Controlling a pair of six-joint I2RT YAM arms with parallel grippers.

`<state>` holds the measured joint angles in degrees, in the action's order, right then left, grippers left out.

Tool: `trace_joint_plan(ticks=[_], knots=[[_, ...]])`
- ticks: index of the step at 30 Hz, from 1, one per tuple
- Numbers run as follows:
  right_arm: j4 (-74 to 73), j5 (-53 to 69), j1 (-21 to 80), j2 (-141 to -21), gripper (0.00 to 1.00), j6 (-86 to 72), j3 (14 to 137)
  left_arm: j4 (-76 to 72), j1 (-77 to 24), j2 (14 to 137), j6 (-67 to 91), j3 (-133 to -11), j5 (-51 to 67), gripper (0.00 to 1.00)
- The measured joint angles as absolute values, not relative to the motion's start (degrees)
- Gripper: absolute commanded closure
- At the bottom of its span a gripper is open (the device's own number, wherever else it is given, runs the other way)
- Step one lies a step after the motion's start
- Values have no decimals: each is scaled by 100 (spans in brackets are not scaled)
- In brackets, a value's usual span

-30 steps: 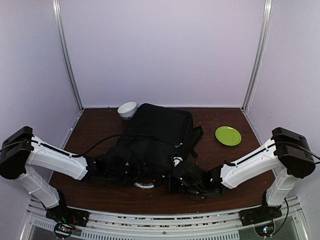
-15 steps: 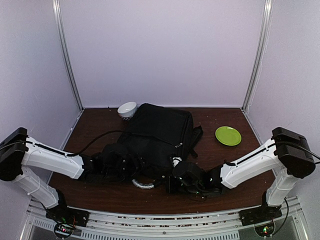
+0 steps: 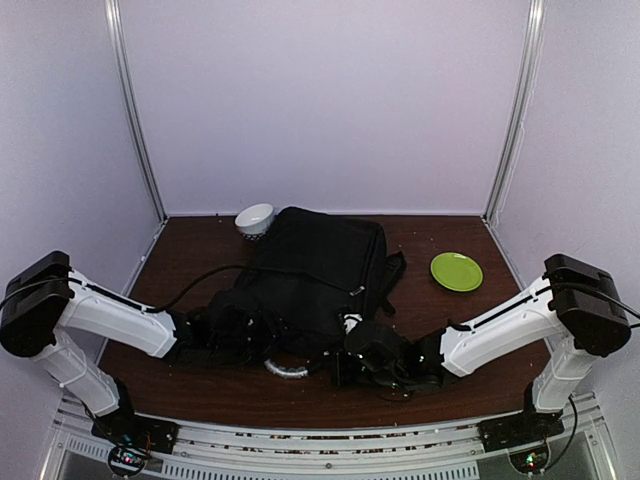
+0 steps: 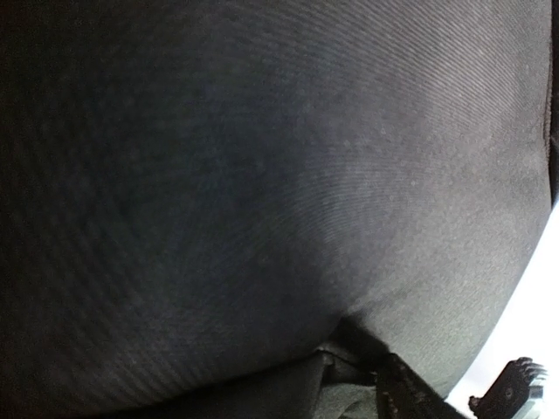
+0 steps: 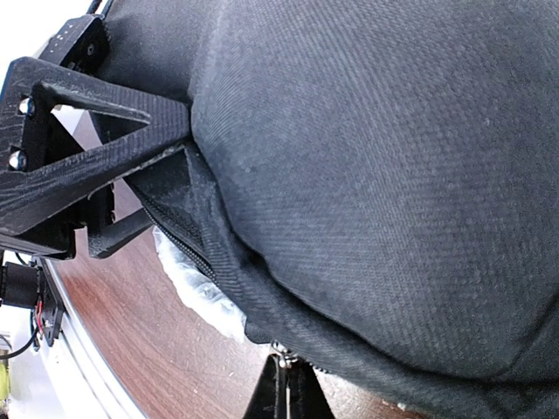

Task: Pack the student bag
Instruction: Zip the student bag at the center of the board.

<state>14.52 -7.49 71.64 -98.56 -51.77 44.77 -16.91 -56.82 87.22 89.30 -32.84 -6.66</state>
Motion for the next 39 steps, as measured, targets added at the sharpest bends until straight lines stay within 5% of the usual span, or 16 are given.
trace_joint_plan(ticks=[18,39], knots=[[1361,-746,7164,-9727,100,-5089,4477,-1804,-5629,8722,8897,-3210,-633,99],[709,-998,7249,-9391,100,-4713,4617,-1629,-5590,8442,8820,-3214,-679,100]])
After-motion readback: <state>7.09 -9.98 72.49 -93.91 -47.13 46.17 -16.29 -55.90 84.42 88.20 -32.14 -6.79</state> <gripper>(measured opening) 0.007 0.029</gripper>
